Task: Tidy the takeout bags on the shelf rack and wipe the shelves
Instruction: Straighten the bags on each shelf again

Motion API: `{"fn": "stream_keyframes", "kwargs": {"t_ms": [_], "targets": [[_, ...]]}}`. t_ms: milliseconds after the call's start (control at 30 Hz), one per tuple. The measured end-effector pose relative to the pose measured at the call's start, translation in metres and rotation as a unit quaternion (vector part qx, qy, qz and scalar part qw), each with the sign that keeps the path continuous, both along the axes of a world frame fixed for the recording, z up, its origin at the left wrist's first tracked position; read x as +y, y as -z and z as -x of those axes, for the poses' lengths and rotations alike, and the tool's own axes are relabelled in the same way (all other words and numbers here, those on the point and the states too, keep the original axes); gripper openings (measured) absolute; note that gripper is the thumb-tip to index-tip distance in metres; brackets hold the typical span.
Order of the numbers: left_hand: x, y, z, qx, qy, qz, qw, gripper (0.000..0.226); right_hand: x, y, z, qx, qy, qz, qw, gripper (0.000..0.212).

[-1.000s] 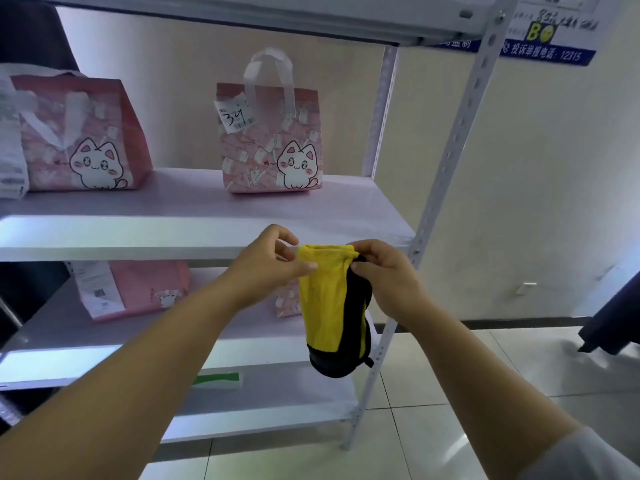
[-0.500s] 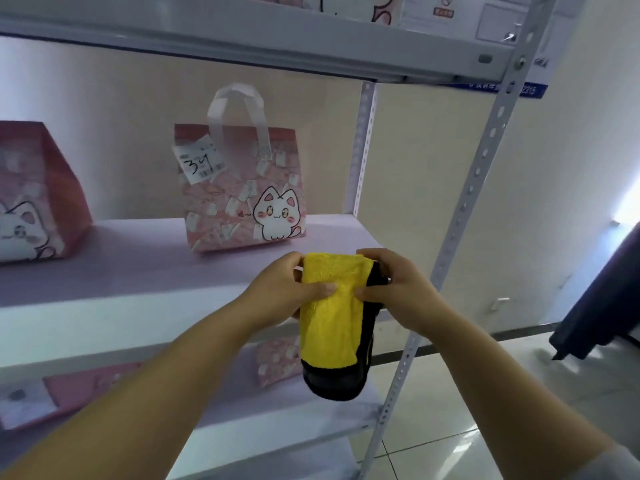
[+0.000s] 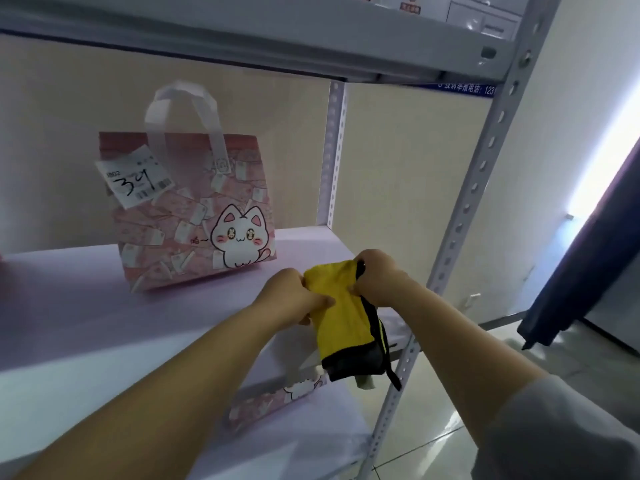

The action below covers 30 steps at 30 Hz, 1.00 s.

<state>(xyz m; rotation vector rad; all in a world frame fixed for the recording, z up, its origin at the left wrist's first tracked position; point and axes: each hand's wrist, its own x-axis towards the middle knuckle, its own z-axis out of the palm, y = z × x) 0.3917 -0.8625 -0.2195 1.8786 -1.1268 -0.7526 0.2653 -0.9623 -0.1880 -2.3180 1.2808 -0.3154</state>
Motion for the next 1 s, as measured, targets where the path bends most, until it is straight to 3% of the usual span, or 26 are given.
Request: {"fn": "stream_keyframes", "kwargs": {"t_ms": [133, 233, 467, 600, 767, 1000], "targets": [[-0.025, 0.008, -0.002, -0.100, -0.031, -0.053, 0.993, 0.038, -0.024, 0.008, -0.010, -0.009, 0.004, -0.010, 1.000, 0.013], [-0.041, 0.009, -0.003, -0.118, -0.060, -0.063, 0.989, 0.036, -0.041, 0.015, -0.017, -0.025, 0.011, -0.014, 1.000, 0.011], [-0.051, 0.008, -0.007, -0.179, -0.080, -0.080, 0.977, 0.039, -0.055, 0.020, -0.025, 0.043, -0.028, 0.042, 0.998, 0.042], [-0.034, -0.002, -0.016, -0.182, -0.102, -0.028, 0.977, 0.046, -0.048, 0.008, -0.026, -0.058, -0.059, 0.090, 0.993, 0.046], [0.002, -0.028, -0.028, -0.177, -0.145, 0.035, 0.973, 0.037, -0.026, -0.017, -0.029, -0.233, -0.117, 0.099, 0.960, 0.018], [0.074, -0.077, -0.033, -0.189, -0.191, 0.144, 0.952, 0.019, 0.018, -0.055, -0.035, -0.280, -0.241, 0.144, 0.918, 0.005]]}}
